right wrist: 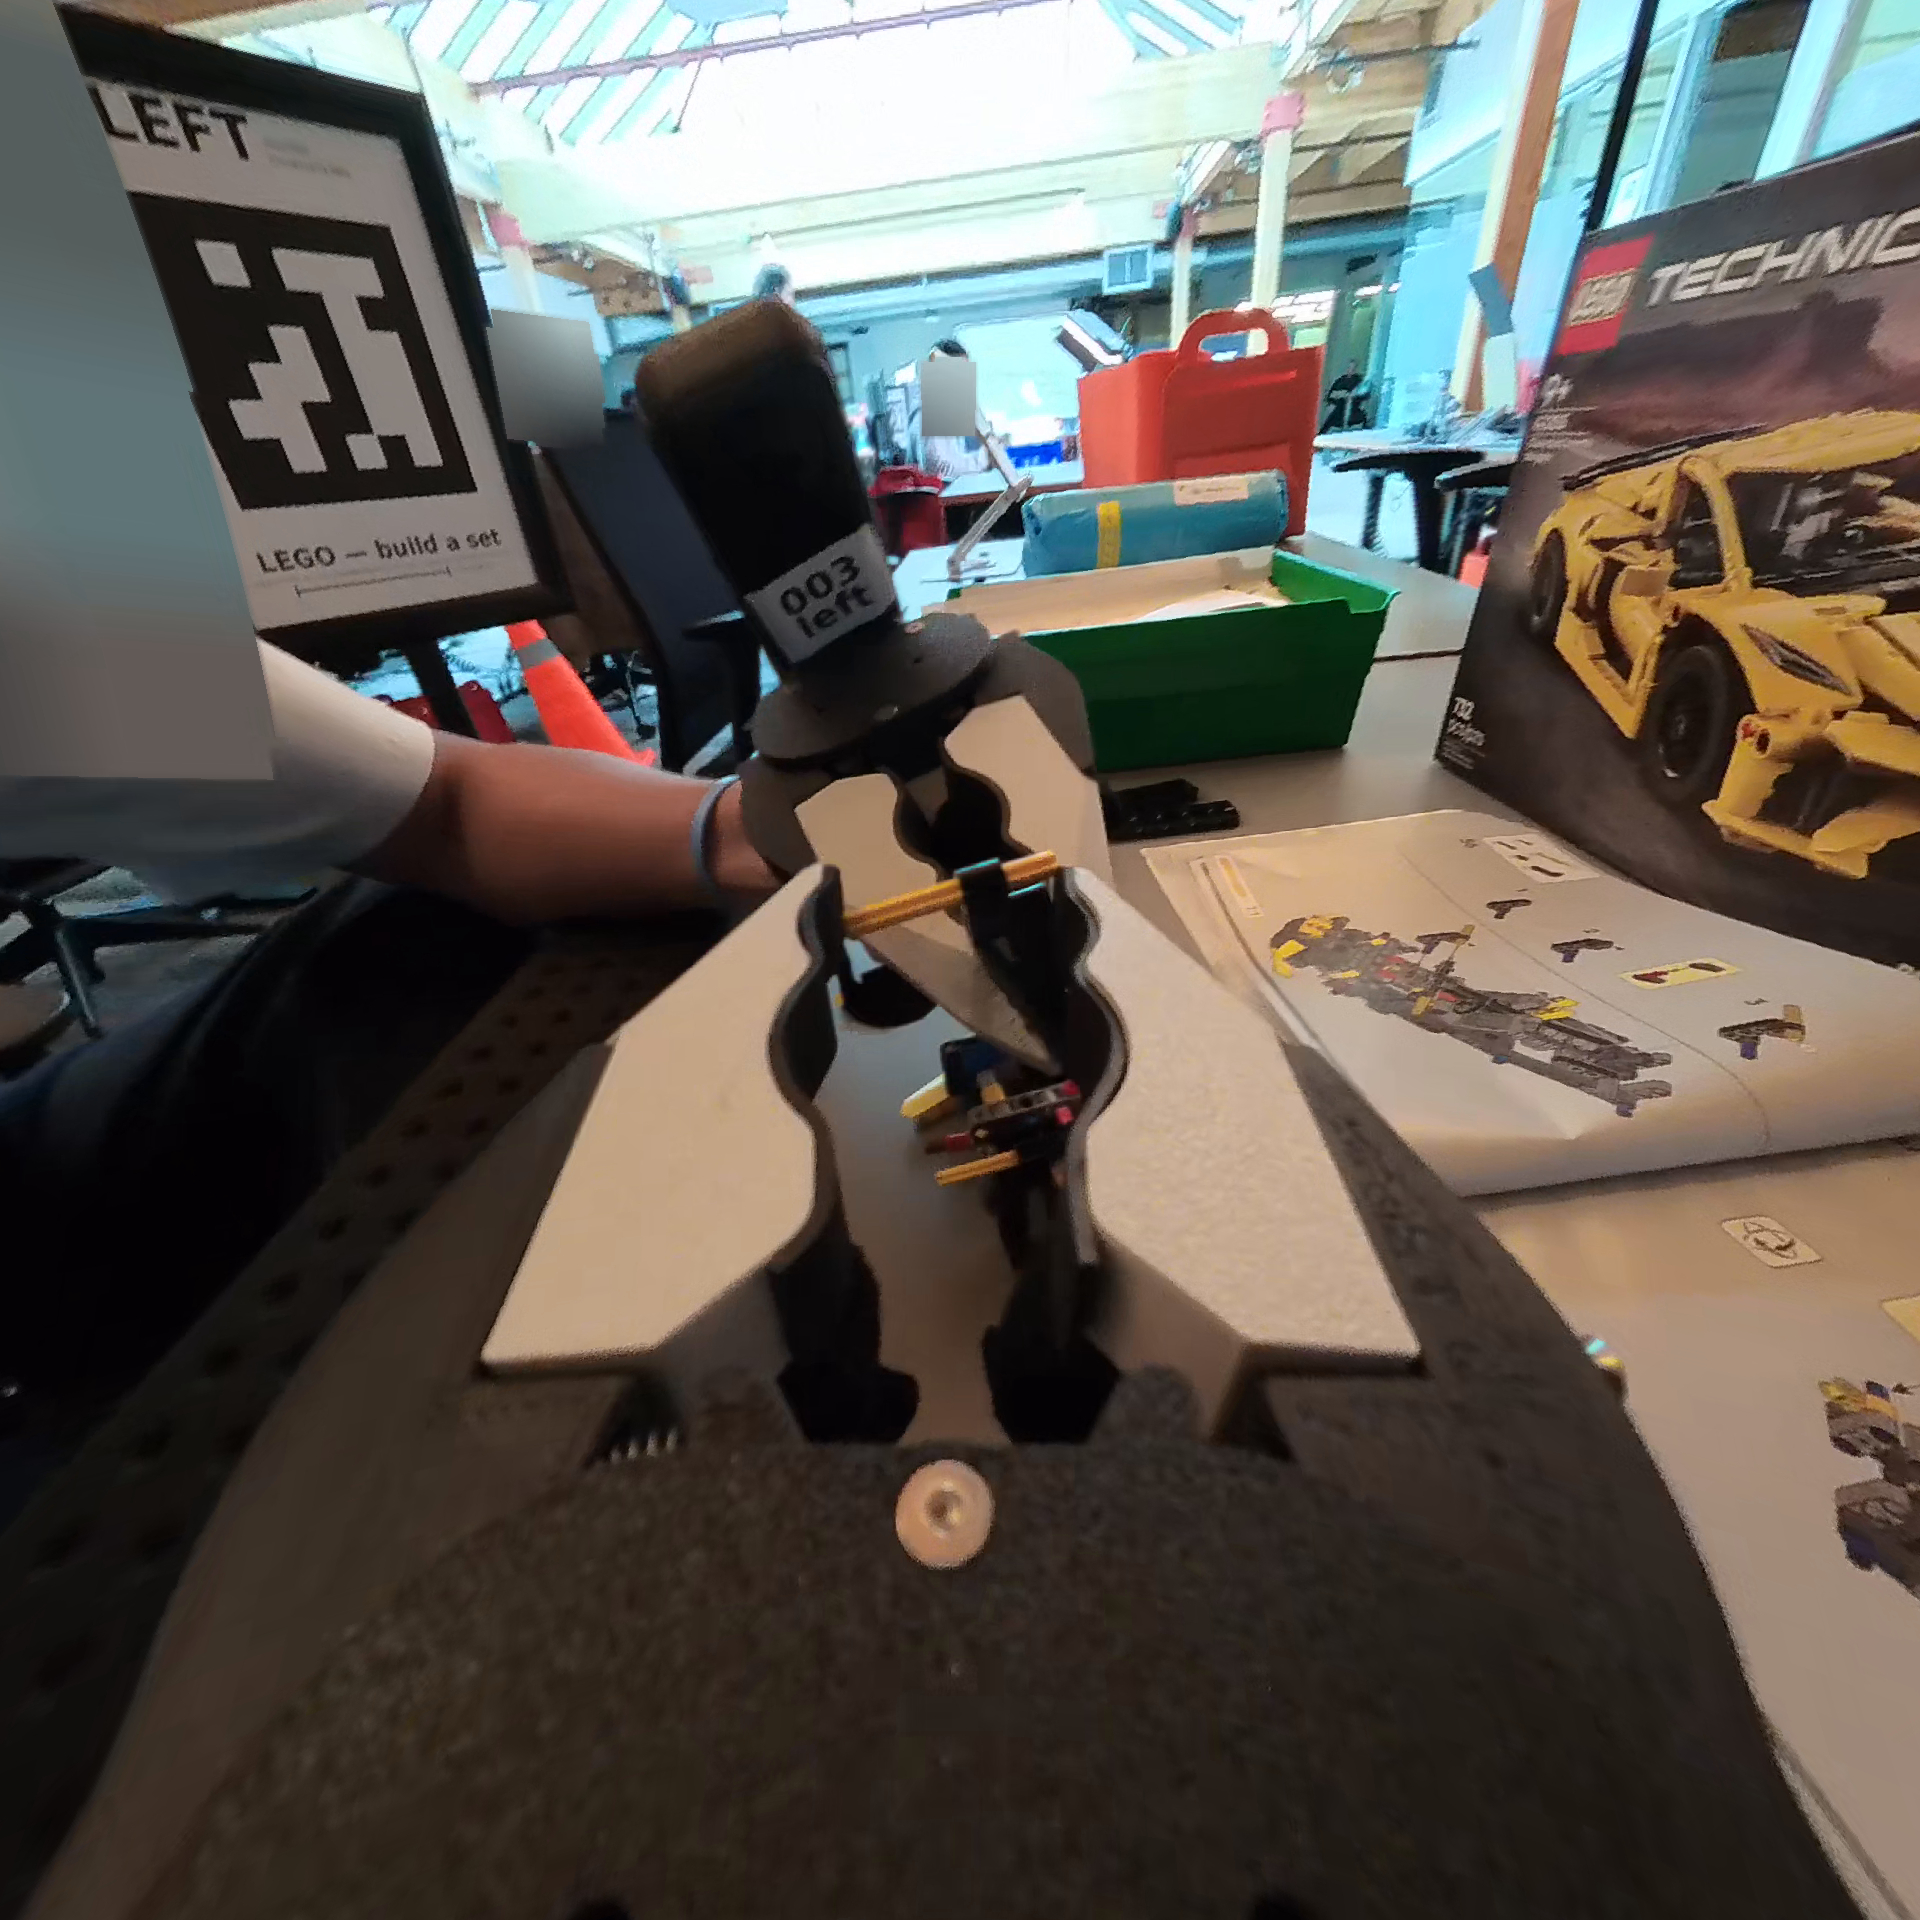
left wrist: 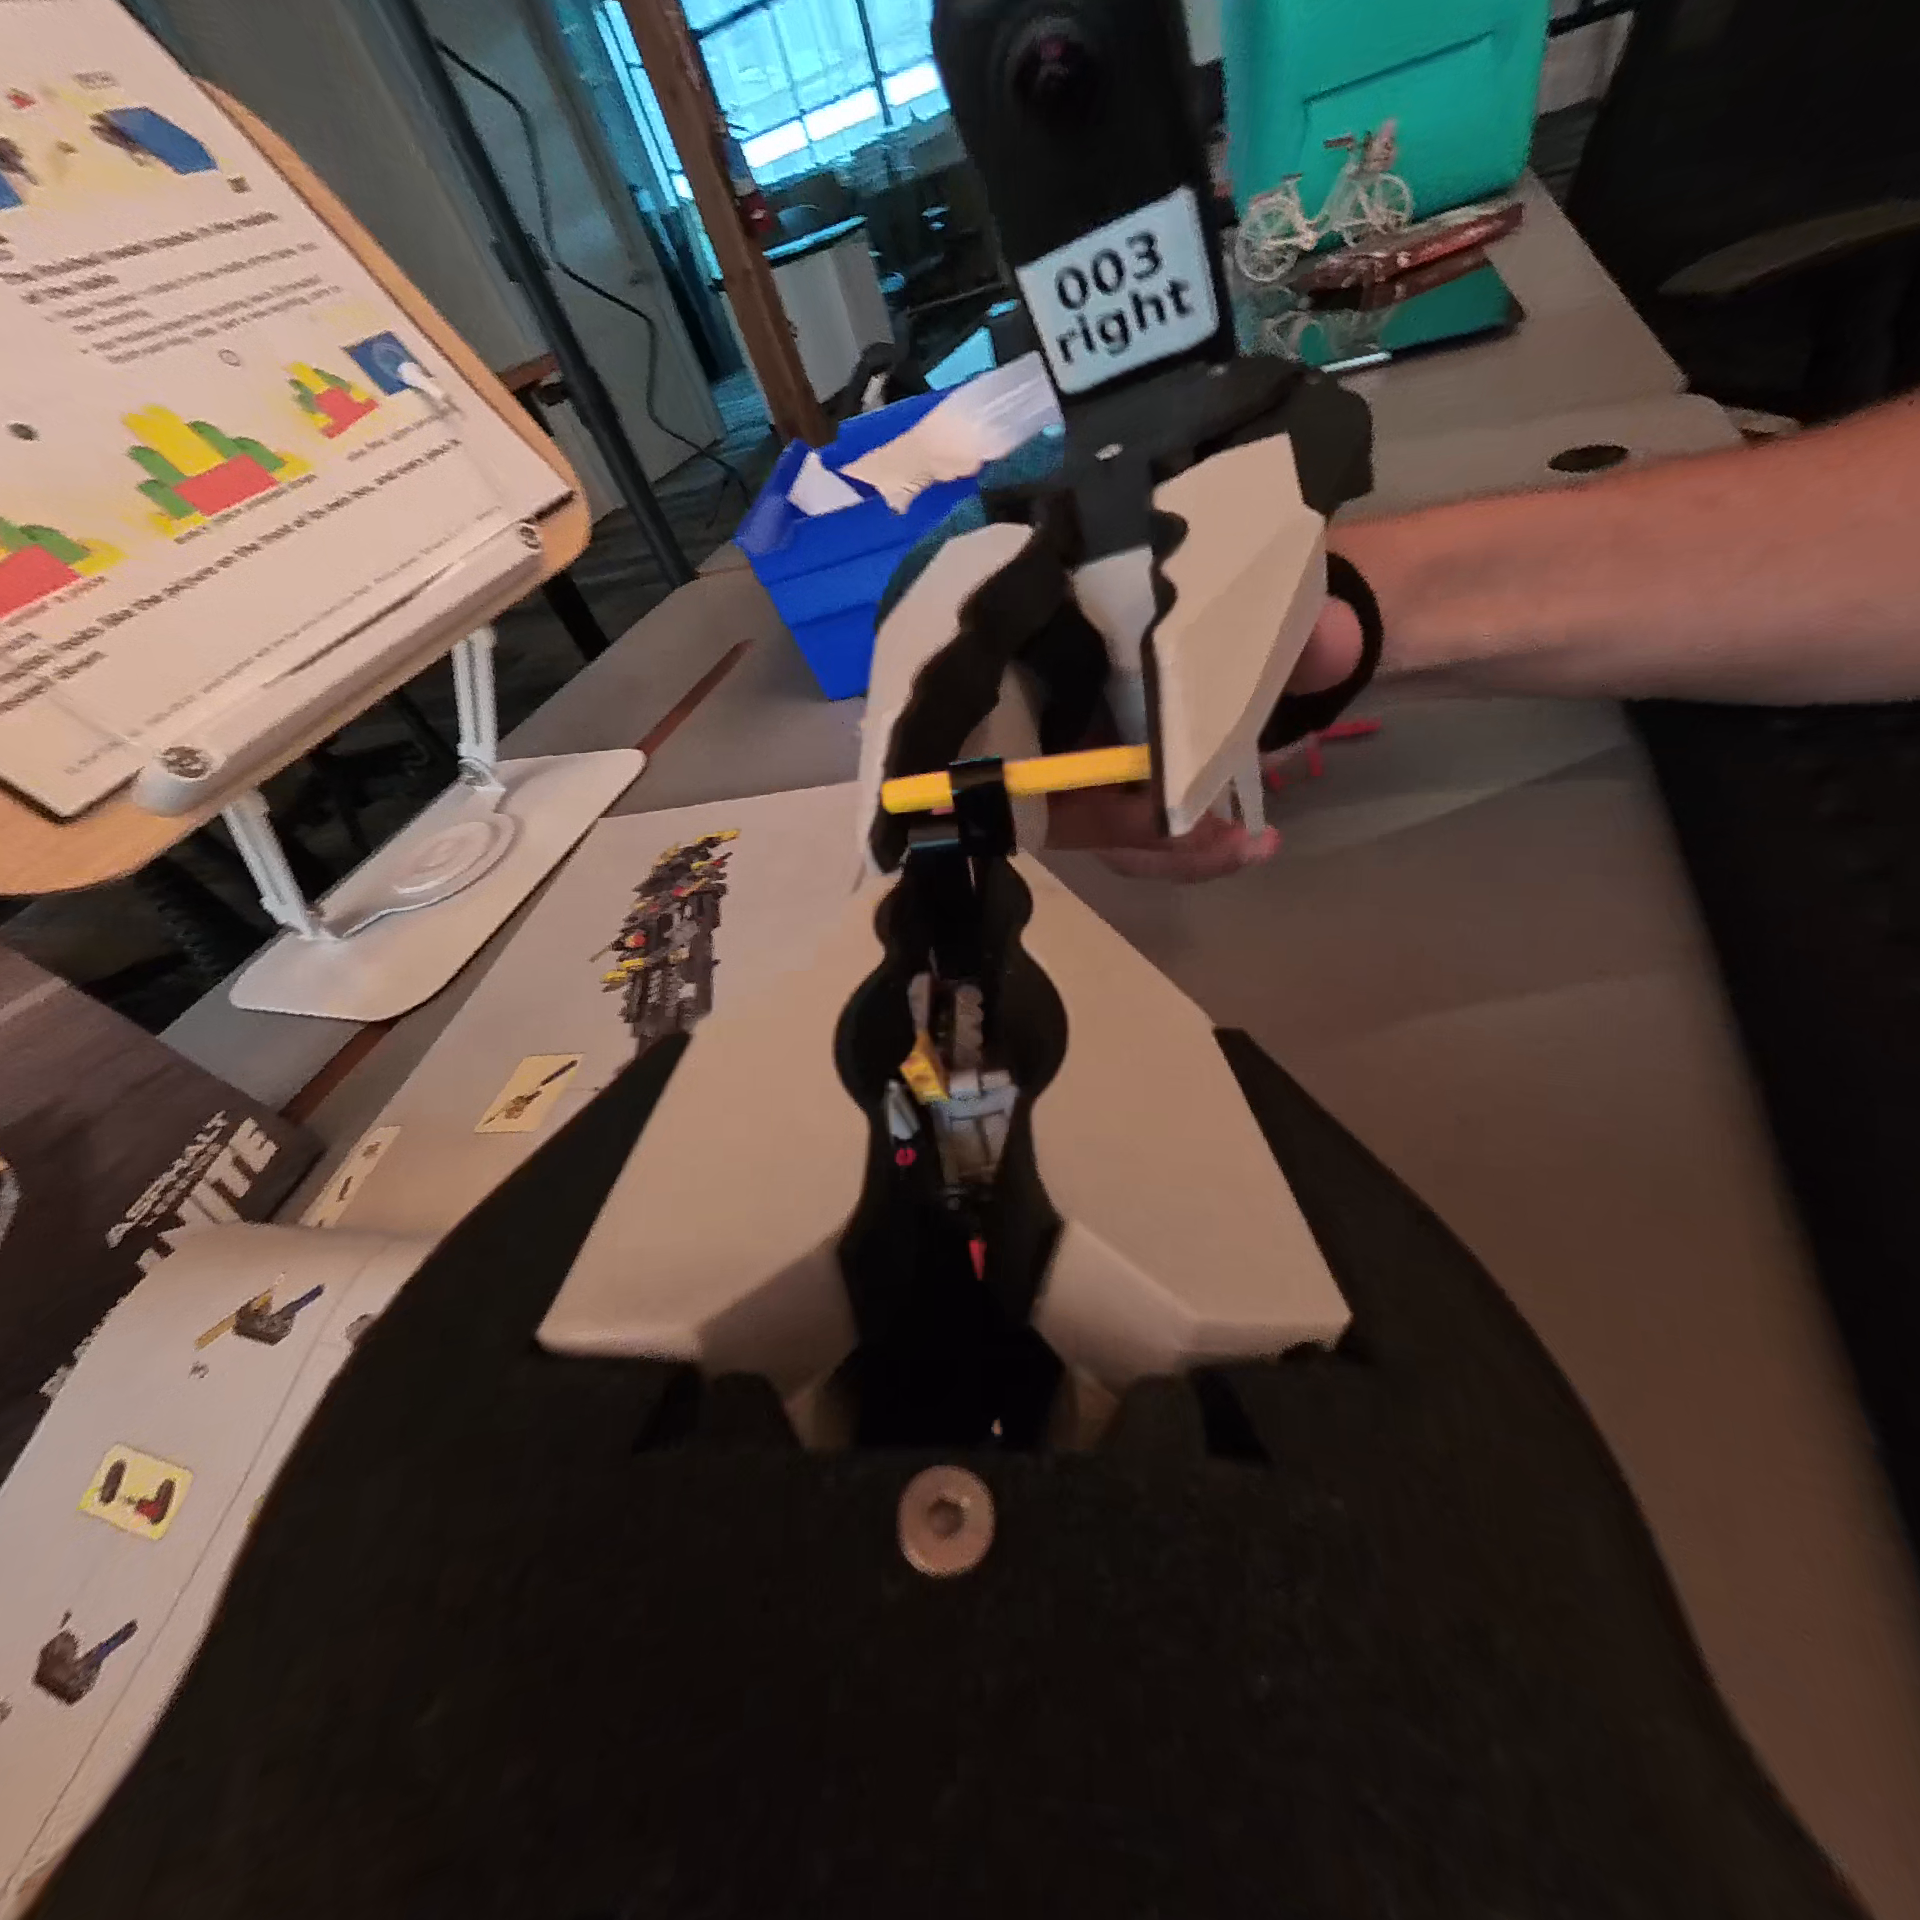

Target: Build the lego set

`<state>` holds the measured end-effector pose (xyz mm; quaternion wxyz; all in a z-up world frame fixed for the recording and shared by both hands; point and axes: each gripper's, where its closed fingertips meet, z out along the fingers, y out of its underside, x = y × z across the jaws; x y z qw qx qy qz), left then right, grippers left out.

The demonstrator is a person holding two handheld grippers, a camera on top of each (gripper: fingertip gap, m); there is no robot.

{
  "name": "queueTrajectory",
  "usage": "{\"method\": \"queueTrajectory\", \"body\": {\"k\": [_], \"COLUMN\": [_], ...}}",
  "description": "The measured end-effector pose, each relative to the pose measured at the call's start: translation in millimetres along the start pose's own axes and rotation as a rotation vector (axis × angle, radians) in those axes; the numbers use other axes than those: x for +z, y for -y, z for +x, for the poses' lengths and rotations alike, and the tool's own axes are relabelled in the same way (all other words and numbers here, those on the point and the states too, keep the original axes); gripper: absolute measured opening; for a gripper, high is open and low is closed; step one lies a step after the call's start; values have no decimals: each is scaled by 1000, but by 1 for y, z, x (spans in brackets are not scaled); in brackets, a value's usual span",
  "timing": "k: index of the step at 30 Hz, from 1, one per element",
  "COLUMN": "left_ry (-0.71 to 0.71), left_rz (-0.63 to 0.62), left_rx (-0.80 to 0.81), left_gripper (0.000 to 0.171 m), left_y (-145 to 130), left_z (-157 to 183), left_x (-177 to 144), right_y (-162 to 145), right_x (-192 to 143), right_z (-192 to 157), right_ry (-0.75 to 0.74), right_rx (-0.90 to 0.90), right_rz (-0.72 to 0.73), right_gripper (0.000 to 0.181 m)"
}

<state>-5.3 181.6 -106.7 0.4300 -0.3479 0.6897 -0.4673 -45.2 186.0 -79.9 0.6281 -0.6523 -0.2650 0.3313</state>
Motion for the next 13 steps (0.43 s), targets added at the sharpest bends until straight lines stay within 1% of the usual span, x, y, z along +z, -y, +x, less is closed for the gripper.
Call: {"method": "queueTrajectory", "body": {"k": [3, 5, 7, 9, 11, 13], "left_ry": [52, 38, 29, 40, 79, 98], "left_rz": [20, 40, 42, 38, 6, 5], "left_rx": [-17, -52, -47, -13, 49, 83], "left_gripper": [5, 4, 4, 4, 4, 5], "left_y": [4, 6, 7, 7, 4, 5], "left_z": [-8, -7, -7, -7, -8, -9], "left_x": [-1, -3, -4, -5, -5, -6], "right_y": [5, 9, 9, 9, 6, 5], "right_x": [0, 2, 4, 5, 5, 6], "right_z": [6, 4, 4, 2, 3, 2], "right_ry": [-24, -11, -15, -26, -40, -41], "right_rx": [20, 45, 53, -9, -61, -81], "right_rz": [46, 72, 58, 49, 31, 34], "right_gripper": [39, 38, 38, 38, 38, 37]}}
